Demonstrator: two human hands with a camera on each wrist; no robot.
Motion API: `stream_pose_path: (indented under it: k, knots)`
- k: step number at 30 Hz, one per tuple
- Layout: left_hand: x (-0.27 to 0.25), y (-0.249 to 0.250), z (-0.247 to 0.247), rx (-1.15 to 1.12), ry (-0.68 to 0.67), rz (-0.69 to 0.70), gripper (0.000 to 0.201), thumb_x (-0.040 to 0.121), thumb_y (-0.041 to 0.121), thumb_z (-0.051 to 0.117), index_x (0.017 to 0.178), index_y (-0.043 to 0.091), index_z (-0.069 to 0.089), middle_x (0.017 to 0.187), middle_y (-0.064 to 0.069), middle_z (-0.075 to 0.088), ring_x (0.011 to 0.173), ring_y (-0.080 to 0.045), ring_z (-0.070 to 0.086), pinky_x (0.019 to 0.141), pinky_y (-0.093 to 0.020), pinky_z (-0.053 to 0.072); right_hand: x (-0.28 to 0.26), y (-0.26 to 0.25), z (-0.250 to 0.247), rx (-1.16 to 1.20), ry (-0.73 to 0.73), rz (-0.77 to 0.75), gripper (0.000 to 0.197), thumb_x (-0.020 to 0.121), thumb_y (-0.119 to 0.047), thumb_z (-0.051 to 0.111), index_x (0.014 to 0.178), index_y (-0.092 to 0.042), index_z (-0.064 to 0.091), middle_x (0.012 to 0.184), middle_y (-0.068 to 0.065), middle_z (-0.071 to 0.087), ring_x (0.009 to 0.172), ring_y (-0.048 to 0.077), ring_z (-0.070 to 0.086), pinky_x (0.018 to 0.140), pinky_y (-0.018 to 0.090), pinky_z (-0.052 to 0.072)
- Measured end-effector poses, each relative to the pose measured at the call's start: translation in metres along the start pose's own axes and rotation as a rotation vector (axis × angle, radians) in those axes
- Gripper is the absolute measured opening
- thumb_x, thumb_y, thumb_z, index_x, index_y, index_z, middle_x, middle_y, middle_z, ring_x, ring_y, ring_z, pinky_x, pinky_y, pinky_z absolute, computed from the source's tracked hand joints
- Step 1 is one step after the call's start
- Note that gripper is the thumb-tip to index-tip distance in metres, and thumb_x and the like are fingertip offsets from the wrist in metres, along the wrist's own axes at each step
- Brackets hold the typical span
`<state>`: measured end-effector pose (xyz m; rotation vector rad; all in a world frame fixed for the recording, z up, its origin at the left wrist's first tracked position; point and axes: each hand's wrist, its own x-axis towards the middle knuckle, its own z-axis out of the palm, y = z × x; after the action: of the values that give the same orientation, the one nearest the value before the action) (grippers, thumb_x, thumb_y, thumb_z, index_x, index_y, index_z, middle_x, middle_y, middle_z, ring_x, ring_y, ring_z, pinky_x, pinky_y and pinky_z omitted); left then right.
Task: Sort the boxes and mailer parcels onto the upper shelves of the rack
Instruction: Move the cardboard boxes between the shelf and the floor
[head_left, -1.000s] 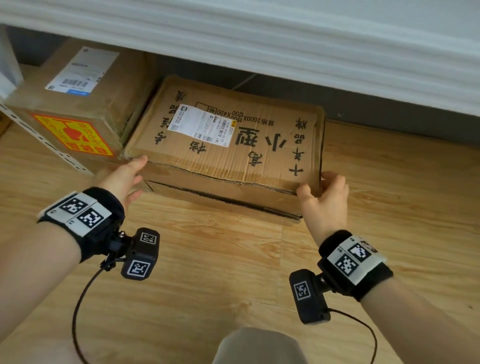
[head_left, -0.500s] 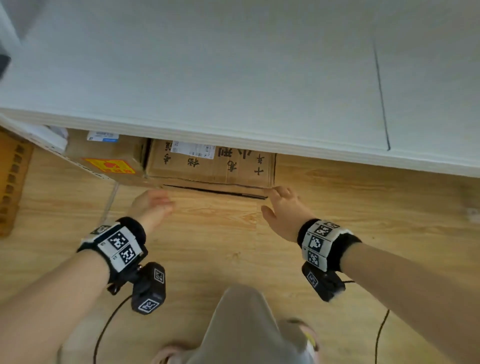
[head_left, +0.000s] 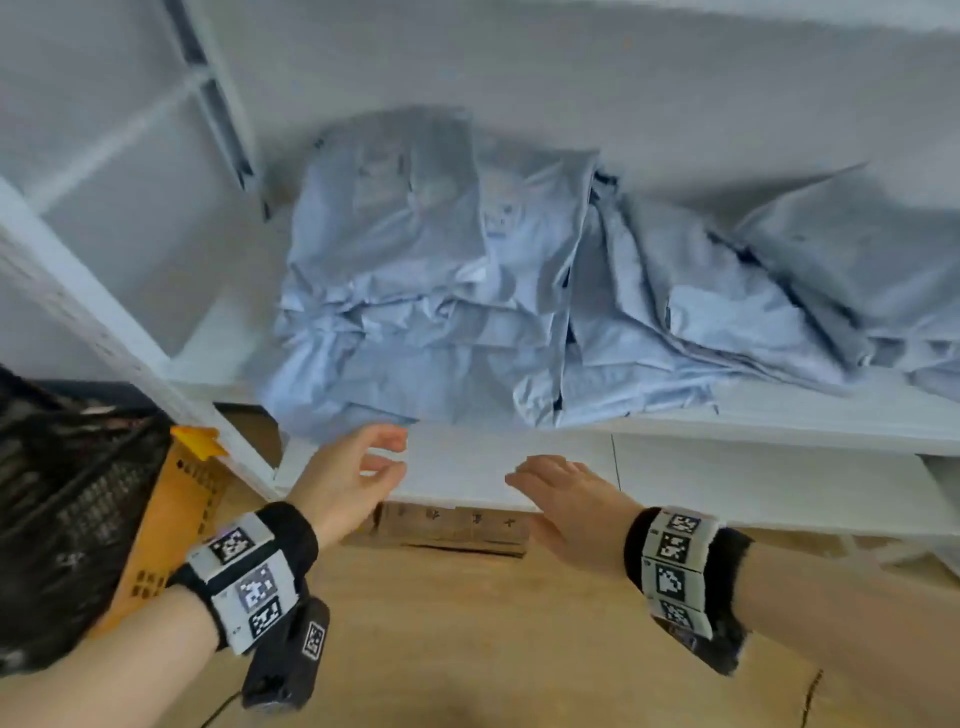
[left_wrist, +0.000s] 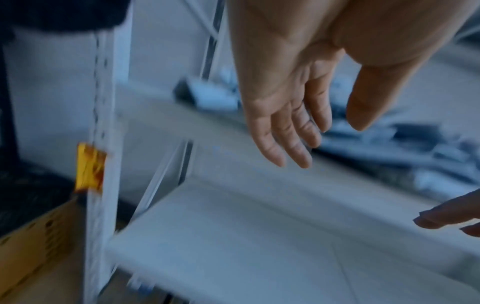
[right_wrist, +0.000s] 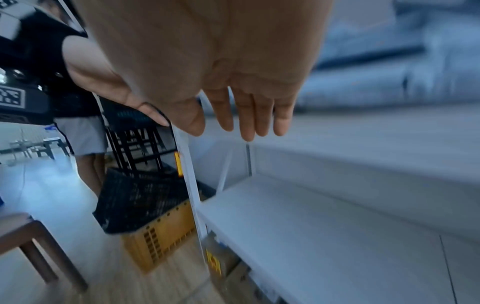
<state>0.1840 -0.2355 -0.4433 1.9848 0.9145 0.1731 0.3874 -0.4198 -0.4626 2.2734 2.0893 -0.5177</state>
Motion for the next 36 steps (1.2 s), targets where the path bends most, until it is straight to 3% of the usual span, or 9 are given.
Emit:
stream_pose_path:
  k: [4,9,11,15,19,25,29,32,36]
  knots:
    - [-0.030,0.088,-0.080,0.009,0.019,0.128,0.027,0.092,0.014,0.061,0.112,0.030,0.057,0.113,0.018,0.062,0.094,0.001,0.061,0.074,-0.009,0.044,-0.027,-0.041,-0.103,-0.064,0.088,-0.091,0.052,0.100,-0.033,0.038,0.149,-0.019,0.028,0.150,-0.001,0.031,0.141,0.017,0.025,0.115,0.031,0.021]
    - [-0.060,0.174,-0.155,0.078,0.053,0.311,0.028,0.089,0.007,0.060,0.109,0.027,0.060,0.109,0.013,0.064,0.086,0.001,0.063,0.076,-0.010,0.045,-0.052,-0.082,-0.215,-0.141,0.240,-0.156,0.051,0.098,-0.033,0.040,0.146,-0.017,0.035,0.146,0.002,0.037,0.137,0.020,0.032,0.113,0.030,0.024]
    - [-0.067,0.204,-0.180,0.103,0.088,0.392,0.027,0.089,0.008,0.062,0.107,0.028,0.060,0.106,0.013,0.065,0.084,0.005,0.062,0.074,-0.008,0.043,-0.059,-0.091,-0.256,-0.179,0.326,-0.144,0.050,0.098,-0.033,0.041,0.146,-0.018,0.036,0.147,0.002,0.038,0.138,0.020,0.032,0.113,0.031,0.026]
    - [-0.071,0.248,-0.218,0.109,0.142,0.499,0.026,0.089,0.011,0.063,0.107,0.030,0.059,0.112,0.015,0.063,0.095,0.002,0.063,0.084,-0.014,0.048,-0.075,-0.096,-0.327,-0.246,0.450,-0.064,0.052,0.100,-0.036,0.042,0.148,-0.020,0.032,0.151,-0.001,0.032,0.141,0.016,0.027,0.114,0.029,0.022]
    - [-0.064,0.277,-0.245,0.166,0.243,0.562,0.023,0.089,0.013,0.063,0.106,0.028,0.062,0.109,0.015,0.062,0.094,0.006,0.060,0.078,-0.009,0.046,-0.089,-0.086,-0.386,-0.316,0.596,0.003,0.047,0.099,-0.032,0.047,0.142,-0.016,0.043,0.146,0.003,0.041,0.131,0.021,0.042,0.108,0.035,0.036]
    - [-0.047,0.305,-0.263,0.314,0.376,0.652,0.024,0.089,0.017,0.063,0.113,0.022,0.063,0.113,0.010,0.058,0.099,-0.003,0.056,0.080,-0.009,0.039,-0.102,-0.057,-0.435,-0.427,0.713,0.127,0.035,0.094,-0.022,0.055,0.126,-0.010,0.058,0.135,0.012,0.051,0.119,0.032,0.051,0.096,0.049,0.044]
    - [-0.024,0.321,-0.271,0.412,0.514,0.691,0.029,0.089,0.019,0.064,0.118,0.018,0.063,0.126,0.004,0.048,0.115,-0.012,0.047,0.099,-0.021,0.032,-0.110,-0.033,-0.443,-0.404,0.787,0.260,0.033,0.093,-0.022,0.056,0.123,-0.011,0.061,0.138,0.016,0.047,0.124,0.038,0.047,0.100,0.050,0.042]
    - [-0.006,0.330,-0.273,0.402,0.584,0.632,0.035,0.089,0.024,0.063,0.123,0.016,0.060,0.139,-0.005,0.041,0.131,-0.023,0.035,0.110,-0.034,0.029,-0.110,-0.017,-0.443,-0.316,0.823,0.389,0.033,0.095,-0.026,0.053,0.123,-0.010,0.061,0.141,0.015,0.043,0.123,0.039,0.045,0.101,0.050,0.041]
    - [0.014,0.334,-0.276,0.442,0.609,0.457,0.052,0.092,0.045,0.053,0.137,0.021,0.046,0.153,-0.006,0.024,0.142,-0.029,0.019,0.115,-0.047,0.023,-0.106,-0.005,-0.441,-0.087,0.832,0.459,0.035,0.096,-0.031,0.050,0.124,-0.012,0.059,0.139,0.010,0.043,0.120,0.035,0.049,0.102,0.044,0.042]
